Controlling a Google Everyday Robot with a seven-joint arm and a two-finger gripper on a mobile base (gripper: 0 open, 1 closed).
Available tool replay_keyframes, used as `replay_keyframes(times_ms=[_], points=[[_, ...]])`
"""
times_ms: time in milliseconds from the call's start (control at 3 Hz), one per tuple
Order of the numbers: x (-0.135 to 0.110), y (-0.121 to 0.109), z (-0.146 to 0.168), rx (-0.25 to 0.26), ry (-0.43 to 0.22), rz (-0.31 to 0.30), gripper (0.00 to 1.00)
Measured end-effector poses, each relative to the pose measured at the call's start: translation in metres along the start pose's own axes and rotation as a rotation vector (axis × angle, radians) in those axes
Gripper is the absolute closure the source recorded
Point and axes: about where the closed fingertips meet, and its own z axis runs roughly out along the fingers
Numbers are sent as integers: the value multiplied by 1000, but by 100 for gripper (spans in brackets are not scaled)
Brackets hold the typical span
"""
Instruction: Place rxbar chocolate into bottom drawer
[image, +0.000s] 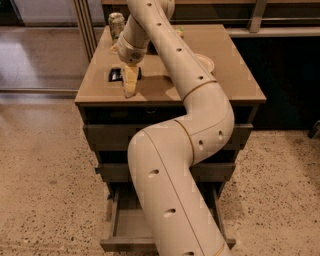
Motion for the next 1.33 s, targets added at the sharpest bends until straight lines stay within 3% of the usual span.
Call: replay_keyframes(times_ms=[667,1000,1333], points=[[3,0,-7,35,-83,-39,0],[15,13,-19,36,-159,-75,0],[18,15,-25,39,-174,-79,0]])
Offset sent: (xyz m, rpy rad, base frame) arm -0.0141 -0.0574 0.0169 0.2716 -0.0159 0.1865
